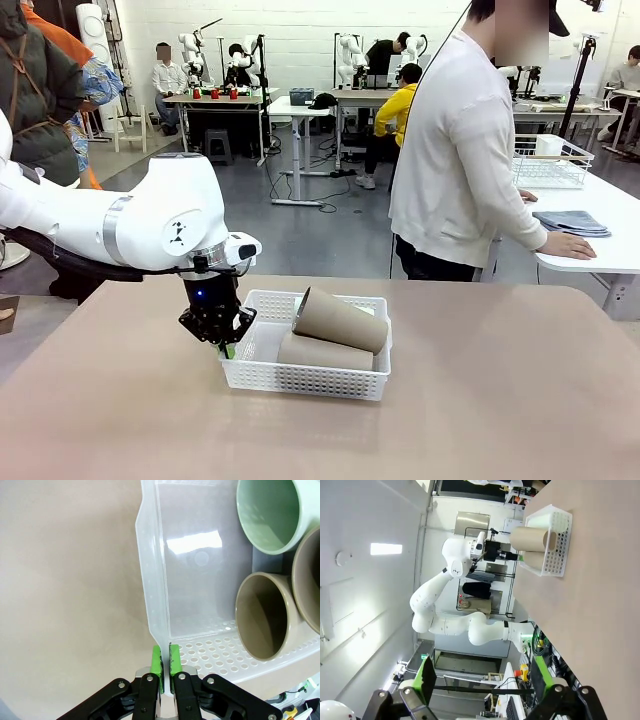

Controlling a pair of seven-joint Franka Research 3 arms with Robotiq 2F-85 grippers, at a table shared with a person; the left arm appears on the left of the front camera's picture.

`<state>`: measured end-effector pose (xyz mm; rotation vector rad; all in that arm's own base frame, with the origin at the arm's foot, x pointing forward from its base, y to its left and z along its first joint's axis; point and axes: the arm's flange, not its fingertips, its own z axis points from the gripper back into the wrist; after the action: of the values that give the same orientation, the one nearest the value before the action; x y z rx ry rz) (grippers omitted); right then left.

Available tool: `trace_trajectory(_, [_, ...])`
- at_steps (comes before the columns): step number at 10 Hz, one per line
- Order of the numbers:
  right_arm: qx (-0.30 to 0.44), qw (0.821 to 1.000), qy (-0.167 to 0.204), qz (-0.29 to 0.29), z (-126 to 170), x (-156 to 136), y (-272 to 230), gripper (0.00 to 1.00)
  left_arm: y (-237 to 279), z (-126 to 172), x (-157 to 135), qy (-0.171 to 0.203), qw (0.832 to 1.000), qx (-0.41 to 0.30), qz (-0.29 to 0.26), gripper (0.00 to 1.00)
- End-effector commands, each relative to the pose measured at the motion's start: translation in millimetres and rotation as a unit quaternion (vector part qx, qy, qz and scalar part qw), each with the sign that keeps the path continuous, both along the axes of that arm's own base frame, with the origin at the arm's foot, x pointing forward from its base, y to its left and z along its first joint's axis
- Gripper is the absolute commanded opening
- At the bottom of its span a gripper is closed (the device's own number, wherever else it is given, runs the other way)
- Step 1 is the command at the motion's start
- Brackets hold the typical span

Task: Clean and organize the cups into the basket.
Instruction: Move the Organizing basket back to the left side of the table.

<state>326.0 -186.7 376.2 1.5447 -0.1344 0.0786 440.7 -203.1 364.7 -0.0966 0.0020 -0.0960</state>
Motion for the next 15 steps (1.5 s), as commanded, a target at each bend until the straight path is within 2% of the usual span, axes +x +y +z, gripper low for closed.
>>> trace_trajectory(1, [0.007,1.000,-0.008,-0.005,-2.6,-2.0,1.1,1.00,57.7,10.2,-2.1,0.007,1.000,-0.010,-0.010,0.07])
trace_trajectory(6, [0.007,1.000,-0.008,-0.005,-2.6,-2.0,1.1,1.00,189.5,52.6,-50.4,-0.057,0.996,0.015,0.069,0.07])
trace_trajectory(8, [0.007,1.000,-0.008,-0.005,-2.6,-2.0,1.1,1.00,223.5,54.2,-55.9,-0.054,0.995,0.031,0.081,0.07])
trace_trajectory(11, [0.007,1.000,-0.008,-0.005,-2.6,-2.0,1.1,1.00,272.3,53.1,-42.3,-0.049,0.994,0.039,0.090,0.07])
trace_trajectory(15, [0.007,1.000,-0.008,-0.005,-2.6,-2.0,1.1,1.00,288.6,50.6,-7.7,-0.032,0.998,0.025,0.046,0.07])
